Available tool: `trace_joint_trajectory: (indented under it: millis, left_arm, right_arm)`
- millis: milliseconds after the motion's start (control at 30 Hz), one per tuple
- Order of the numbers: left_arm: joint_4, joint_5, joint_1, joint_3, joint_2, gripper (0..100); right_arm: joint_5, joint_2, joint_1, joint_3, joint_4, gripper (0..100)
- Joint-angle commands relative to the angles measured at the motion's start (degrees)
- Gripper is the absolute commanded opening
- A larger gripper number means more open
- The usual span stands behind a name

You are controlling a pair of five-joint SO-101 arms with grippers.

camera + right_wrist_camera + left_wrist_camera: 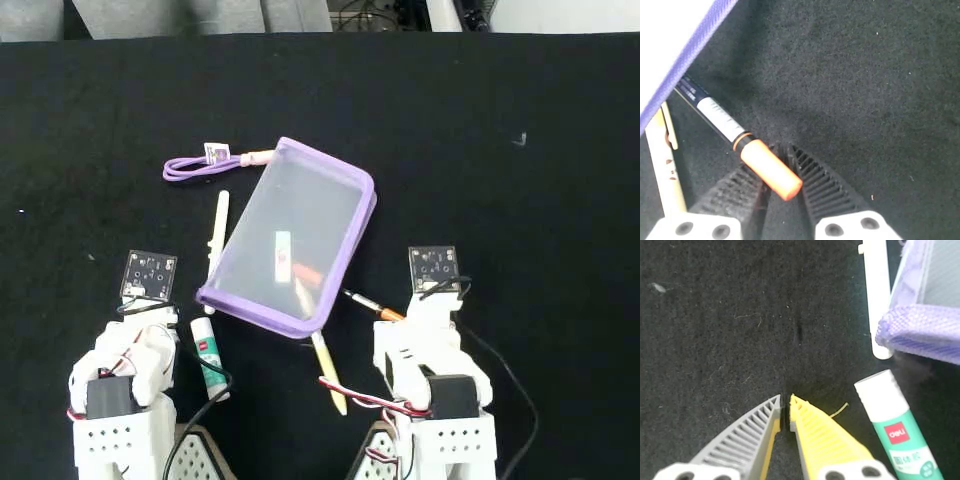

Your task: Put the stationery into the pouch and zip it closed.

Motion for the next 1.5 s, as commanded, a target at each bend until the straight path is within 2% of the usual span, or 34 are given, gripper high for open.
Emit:
trace_joint_trajectory:
  millis: [0, 633, 867, 967, 1033, 1100, 1167, 1367, 1467]
  left_arm:
    - [-0.18, -0.44, 0.4, 0.66, -0.53, 5]
    - [-0.18, -0.44, 0.4, 0.66, -0.53, 5]
    - [-0.18, -0.44, 0.4, 0.66, -0.53, 5]
    - [-0.18, -0.44, 0.48, 0.66, -0.53, 5]
    - [-0.18, -0.44, 0.48, 0.66, -0.53, 5]
    - [-0.18, -0.44, 0.48, 0.66, -0.53, 5]
    - [-0.18, -0.44, 0.4, 0.66, -0.53, 5]
    - [-0.18, -0.44, 0.48, 0.66, -0.53, 5]
    - [-0.18, -0.44, 0.4, 0.66, -0.53, 5]
  right_arm:
    - [-0.44, -5.05, 0.53, -0.31, 0.26, 1.3]
    - [-0.79, -5.05, 0.09, -0.31, 0.26, 1.3]
    - [-0.35, -4.97, -9.76, -0.4, 0.26, 1.5]
    - [-0.18, -4.97, -10.11, -0.57, -3.69, 1.5]
    - [3.6, -4.88, -8.09, -1.45, -9.58, 1.5]
    - [12.4, -4.97, -5.01, -2.95, -16.35, 1.6]
    - [17.41, -4.97, -4.31, -6.02, -22.24, 4.1]
    - [11.25, -4.44, -5.27, -26.51, -22.33, 24.0]
    - [9.76, -1.27, -5.36, -36.97, -22.42, 25.9]
